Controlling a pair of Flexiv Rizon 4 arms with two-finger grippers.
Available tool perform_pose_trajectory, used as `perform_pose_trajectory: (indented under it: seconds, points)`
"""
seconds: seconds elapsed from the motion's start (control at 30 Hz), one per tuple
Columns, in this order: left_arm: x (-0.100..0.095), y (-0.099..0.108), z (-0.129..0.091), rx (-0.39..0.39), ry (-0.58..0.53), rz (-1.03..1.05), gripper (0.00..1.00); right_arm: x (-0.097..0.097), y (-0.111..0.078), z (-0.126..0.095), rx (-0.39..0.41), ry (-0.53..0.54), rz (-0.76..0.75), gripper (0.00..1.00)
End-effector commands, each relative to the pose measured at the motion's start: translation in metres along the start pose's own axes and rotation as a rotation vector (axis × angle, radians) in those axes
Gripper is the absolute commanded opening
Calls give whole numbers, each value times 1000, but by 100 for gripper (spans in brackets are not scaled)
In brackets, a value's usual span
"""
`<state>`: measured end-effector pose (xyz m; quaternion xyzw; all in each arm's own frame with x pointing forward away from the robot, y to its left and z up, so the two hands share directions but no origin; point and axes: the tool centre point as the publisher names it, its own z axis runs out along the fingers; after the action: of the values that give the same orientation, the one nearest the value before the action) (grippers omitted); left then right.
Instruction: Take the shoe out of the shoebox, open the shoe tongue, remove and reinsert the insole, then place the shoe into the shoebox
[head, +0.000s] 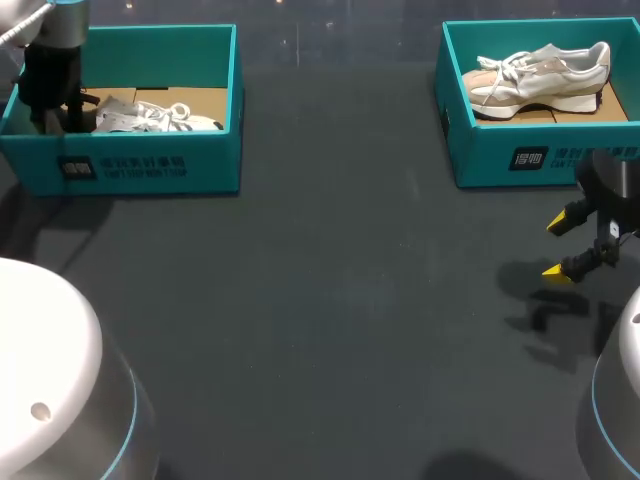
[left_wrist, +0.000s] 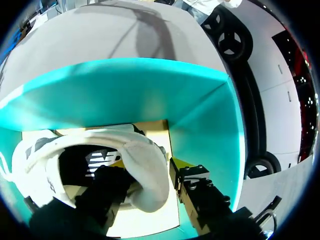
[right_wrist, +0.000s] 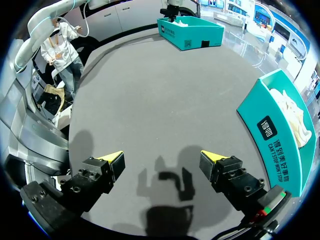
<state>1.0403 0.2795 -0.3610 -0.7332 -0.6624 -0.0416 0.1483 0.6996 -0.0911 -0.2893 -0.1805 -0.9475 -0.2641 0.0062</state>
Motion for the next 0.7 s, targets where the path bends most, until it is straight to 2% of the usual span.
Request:
perform_pose_trajectory:
  seconds: [0.03, 0.2, 0.4, 0.43, 0.57, 0.7]
  points:
    - [6, -5, -6, -13, -7, 1, 48, 2, 0, 0, 1, -2, 0, 100]
    - [13, -8, -14, -30, -32, -8, 51, 2, 0, 0, 1, -2, 0, 100]
    - [18, -17, -40, -86, -61, -14, 65, 2, 0, 0, 1, -2, 0, 100]
    - [19, -19, -46, -95, -65, -16, 67, 2, 0, 0, 1, -2, 0, 100]
    - [21, -24, -70, -124, -91, -10, 96, 2, 0, 0, 1, -2, 0, 100]
    - [22, -30, -89, -146, -105, -10, 100, 2, 0, 0, 1, -2, 0, 100]
